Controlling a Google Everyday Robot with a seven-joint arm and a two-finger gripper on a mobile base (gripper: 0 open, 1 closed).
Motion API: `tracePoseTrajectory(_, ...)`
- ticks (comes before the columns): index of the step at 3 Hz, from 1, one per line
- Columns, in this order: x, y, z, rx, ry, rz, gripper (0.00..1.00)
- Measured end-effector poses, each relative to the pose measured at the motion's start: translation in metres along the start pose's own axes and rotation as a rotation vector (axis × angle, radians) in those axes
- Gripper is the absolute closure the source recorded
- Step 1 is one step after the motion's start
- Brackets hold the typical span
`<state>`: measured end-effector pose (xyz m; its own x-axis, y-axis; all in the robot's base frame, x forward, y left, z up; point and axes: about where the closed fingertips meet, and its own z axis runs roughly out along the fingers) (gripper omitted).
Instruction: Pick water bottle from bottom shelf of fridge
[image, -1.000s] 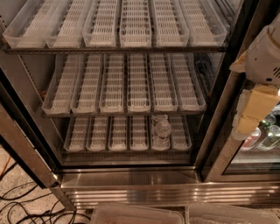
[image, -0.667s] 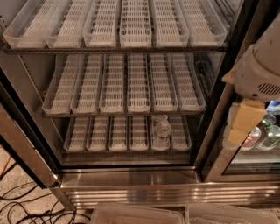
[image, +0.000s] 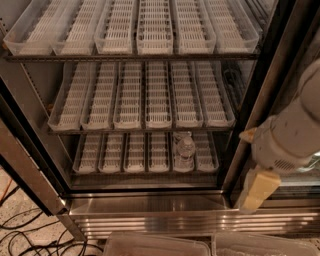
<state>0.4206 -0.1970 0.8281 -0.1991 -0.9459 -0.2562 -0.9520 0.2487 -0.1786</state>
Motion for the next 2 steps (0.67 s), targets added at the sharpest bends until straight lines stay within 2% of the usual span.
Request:
tracePoseTrajectory(1, 0.019, 0.027, 0.058, -0.010, -0.049, -0.006, 0.00)
tracePoseTrajectory(2, 0.037, 0.053, 0.109, 0.010, -0.064, 0.003, 0.00)
